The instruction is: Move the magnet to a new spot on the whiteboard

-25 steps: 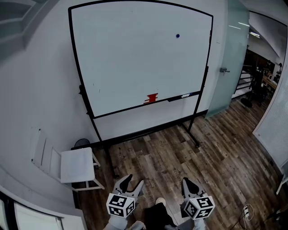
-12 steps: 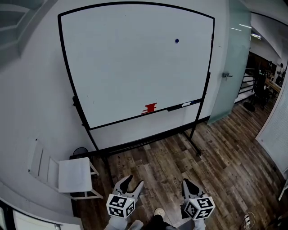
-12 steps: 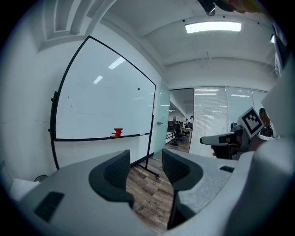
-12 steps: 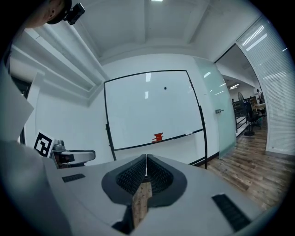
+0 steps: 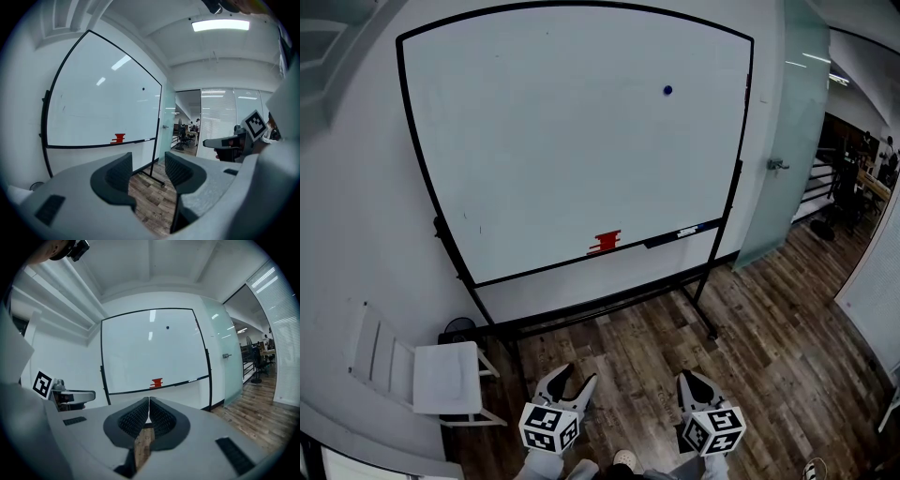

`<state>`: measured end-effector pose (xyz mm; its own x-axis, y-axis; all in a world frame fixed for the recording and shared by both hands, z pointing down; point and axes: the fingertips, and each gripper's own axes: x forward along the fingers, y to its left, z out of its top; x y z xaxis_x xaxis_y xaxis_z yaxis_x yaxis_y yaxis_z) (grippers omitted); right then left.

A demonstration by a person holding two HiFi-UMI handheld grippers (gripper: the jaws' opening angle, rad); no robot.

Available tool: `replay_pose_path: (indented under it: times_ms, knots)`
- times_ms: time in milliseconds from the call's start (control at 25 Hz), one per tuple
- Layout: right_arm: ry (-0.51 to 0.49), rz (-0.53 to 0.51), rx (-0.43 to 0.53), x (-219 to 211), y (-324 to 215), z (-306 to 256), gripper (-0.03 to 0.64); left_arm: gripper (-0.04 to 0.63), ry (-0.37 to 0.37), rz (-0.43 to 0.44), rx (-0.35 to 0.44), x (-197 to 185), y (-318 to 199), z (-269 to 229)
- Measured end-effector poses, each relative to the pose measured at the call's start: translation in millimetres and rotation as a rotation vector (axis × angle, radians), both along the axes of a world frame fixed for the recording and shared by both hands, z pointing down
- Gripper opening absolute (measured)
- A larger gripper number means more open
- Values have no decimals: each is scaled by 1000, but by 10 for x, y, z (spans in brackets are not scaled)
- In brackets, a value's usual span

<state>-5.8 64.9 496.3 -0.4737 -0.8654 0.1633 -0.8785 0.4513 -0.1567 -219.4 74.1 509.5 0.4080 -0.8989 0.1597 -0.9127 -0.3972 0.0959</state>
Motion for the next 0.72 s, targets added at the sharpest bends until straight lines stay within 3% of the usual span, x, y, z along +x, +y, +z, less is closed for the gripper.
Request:
replay_pose_path:
  times_ms: [720]
  knots:
    - [7,-21,-8,187,-1049,96,28,213,2,-29,-4,156,-1029,82]
